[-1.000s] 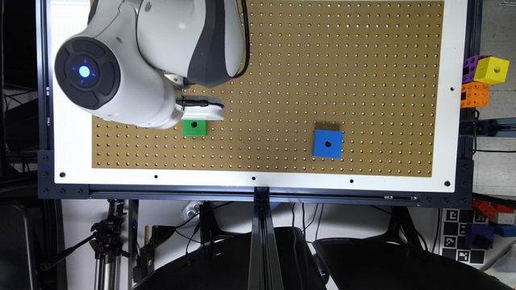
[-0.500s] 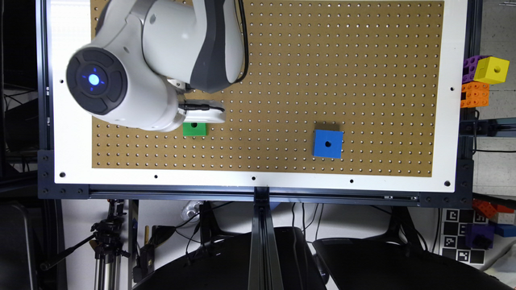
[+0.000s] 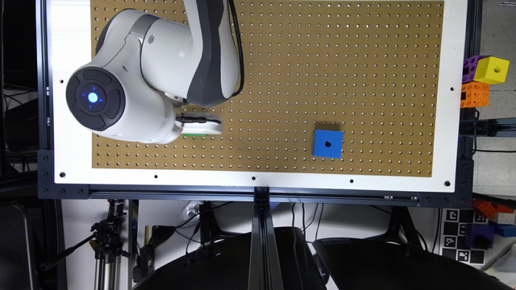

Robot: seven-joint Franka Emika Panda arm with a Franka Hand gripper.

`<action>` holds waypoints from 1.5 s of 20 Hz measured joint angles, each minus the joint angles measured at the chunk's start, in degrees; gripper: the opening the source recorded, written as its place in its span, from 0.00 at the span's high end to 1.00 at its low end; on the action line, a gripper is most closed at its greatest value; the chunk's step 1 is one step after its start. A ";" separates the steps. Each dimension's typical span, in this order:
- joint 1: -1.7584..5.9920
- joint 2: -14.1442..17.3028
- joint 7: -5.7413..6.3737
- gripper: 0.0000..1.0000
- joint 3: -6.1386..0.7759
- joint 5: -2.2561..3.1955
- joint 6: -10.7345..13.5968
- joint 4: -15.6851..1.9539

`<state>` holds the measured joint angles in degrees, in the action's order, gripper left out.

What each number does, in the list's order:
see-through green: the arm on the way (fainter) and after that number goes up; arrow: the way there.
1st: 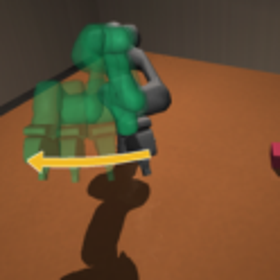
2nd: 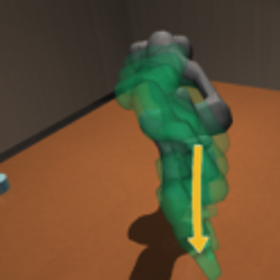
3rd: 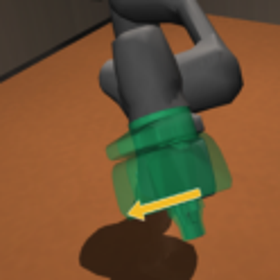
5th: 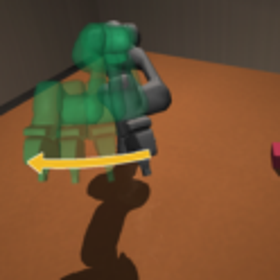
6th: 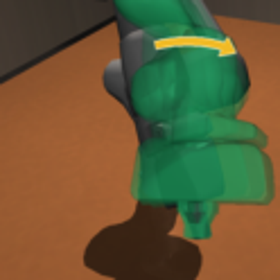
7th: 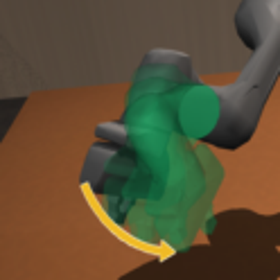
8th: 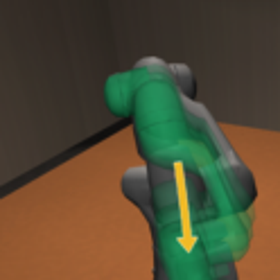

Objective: Pick up green block.

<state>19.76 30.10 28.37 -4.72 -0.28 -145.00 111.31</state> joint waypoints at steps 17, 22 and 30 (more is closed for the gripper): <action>-0.36 4.44 0.06 0.00 -0.05 0.04 -1.68 -1.98; -0.55 4.44 0.09 0.00 -0.05 0.04 -1.67 -1.61; -0.52 4.84 0.10 1.00 -0.03 0.12 -1.83 -1.51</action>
<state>19.24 34.94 28.47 -4.75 -0.16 -146.83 109.81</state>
